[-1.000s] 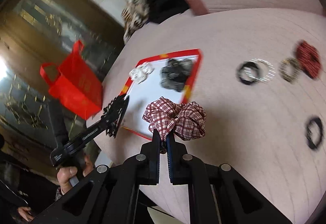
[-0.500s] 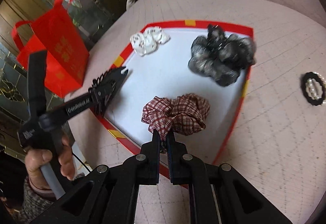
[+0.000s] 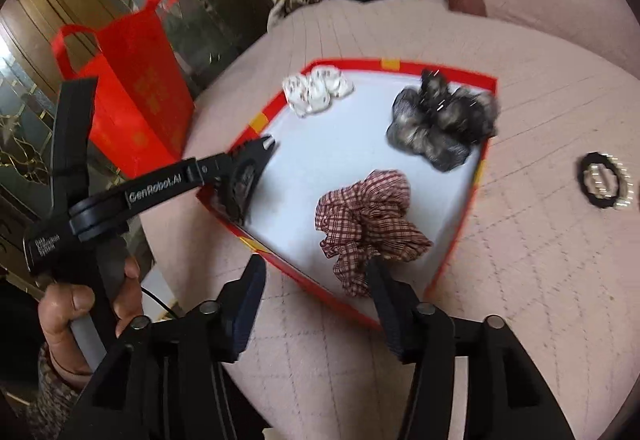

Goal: Organize jewelry
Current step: 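Lower the plaid scrunchie and claw clips into the box and open both tools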

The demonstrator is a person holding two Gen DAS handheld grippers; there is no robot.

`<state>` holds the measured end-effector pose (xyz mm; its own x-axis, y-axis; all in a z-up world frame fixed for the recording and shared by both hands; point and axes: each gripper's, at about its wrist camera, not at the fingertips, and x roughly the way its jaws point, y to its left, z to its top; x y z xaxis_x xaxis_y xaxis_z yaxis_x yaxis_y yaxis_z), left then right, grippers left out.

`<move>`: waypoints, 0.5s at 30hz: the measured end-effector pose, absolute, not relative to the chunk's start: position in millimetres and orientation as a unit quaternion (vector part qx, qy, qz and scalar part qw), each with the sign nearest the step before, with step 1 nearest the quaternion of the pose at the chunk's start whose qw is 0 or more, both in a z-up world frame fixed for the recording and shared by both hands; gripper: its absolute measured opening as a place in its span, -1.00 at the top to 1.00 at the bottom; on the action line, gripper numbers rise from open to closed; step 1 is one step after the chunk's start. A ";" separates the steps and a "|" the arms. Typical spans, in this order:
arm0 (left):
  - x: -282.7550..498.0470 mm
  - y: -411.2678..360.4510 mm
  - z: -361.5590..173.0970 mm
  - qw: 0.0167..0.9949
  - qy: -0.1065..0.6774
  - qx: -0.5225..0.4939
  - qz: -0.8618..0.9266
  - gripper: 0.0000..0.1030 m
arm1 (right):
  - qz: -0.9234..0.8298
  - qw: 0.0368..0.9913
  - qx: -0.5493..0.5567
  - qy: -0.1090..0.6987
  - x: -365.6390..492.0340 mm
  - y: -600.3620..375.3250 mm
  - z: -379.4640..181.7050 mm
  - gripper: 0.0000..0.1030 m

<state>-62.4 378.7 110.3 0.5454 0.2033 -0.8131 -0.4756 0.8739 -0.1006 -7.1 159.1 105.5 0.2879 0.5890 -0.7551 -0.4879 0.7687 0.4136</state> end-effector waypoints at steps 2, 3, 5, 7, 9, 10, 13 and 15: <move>-71.1 367.3 121.8 0.873 0.423 -0.165 0.180 -0.28 | 0.334 0.806 0.077 0.483 -11.6 141.6 116.3 -0.34; -75.4 362.1 127.2 0.875 0.419 -0.175 0.167 -0.30 | 0.337 0.802 0.102 0.482 -12.5 130.9 121.0 -0.34; -81.5 354.0 136.3 0.878 0.415 -0.193 0.140 -0.30 | 0.359 0.775 0.192 0.483 -12.3 101.3 127.0 -0.34; -88.0 343.6 146.4 0.879 0.412 -0.208 0.118 -0.32 | 0.382 0.732 0.303 0.476 -11.7 75.3 128.5 -0.34; -94.5 329.1 157.1 0.885 0.404 -0.209 0.096 -0.34 | 0.392 0.694 0.398 0.453 -13.5 47.3 128.5 -0.48; -95.8 322.7 160.2 0.887 0.403 -0.204 0.092 -0.35 | 0.393 0.687 0.424 0.441 -15.4 36.0 129.9 -0.53; -97.5 300.1 168.8 0.894 0.403 -0.180 0.079 -0.35 | 0.390 0.666 0.488 0.408 -19.2 4.0 133.5 -0.70; -97.9 283.9 172.6 0.897 0.404 -0.162 0.074 -0.35 | 0.391 0.651 0.517 0.394 -17.7 -9.7 133.9 -0.71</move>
<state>-97.9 283.9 172.6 0.6634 0.0010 -0.7483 -0.2629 0.9365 -0.2319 -17.7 -9.7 133.9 0.3824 0.9176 -0.1087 -0.1018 0.1588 0.9821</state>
